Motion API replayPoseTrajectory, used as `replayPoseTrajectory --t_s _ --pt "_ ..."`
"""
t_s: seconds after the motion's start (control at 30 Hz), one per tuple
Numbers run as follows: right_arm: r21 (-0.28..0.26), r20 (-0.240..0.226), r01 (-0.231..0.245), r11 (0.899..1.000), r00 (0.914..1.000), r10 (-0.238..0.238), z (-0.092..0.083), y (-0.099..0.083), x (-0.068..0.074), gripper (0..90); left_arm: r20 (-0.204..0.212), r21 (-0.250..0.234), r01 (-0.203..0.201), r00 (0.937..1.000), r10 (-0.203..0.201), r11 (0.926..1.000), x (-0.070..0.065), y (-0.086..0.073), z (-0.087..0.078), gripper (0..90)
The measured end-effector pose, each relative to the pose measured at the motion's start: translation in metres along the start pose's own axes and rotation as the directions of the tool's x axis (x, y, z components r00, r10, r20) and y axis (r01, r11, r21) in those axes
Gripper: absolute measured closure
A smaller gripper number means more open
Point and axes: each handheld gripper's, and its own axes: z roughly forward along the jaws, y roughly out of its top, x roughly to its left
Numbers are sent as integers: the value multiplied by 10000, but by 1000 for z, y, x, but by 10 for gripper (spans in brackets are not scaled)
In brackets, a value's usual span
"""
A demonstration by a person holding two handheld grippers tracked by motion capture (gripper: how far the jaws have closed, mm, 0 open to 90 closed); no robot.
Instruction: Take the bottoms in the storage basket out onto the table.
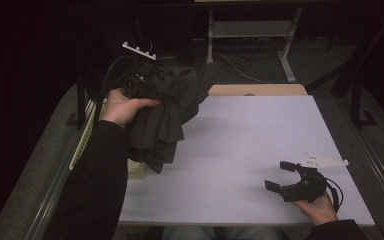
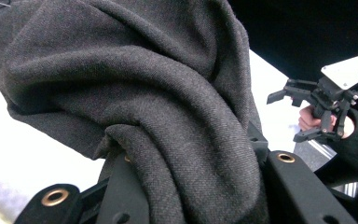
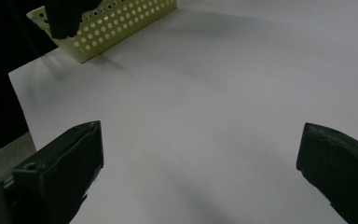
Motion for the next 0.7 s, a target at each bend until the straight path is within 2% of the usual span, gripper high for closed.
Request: replayPoseTrajectory --t_s 0.27,0.57,0.6,0.63,0.7 --pt "30 14 18 10000 10000 -18 0 0 0 0 442 293 -44 9990 31 9996 -1 2 23 633" --pt "3 39 5 10000 10000 -5 -1 0 -1 0 649 575 88 9978 -126 9983 -1 2 47 632" --pt "9 36 6 10000 10000 -7 -1 0 -1 0 701 606 -4 9975 -39 9982 -1 2 49 632" --pt "16 46 -33 10000 10000 33 -2 0 -1 1 713 651 131 9973 -177 9978 -2 1 51 632" --pt "5 52 -23 10000 10000 23 -2 0 -1 0 802 702 15 9968 -71 9975 -1 1 55 632"
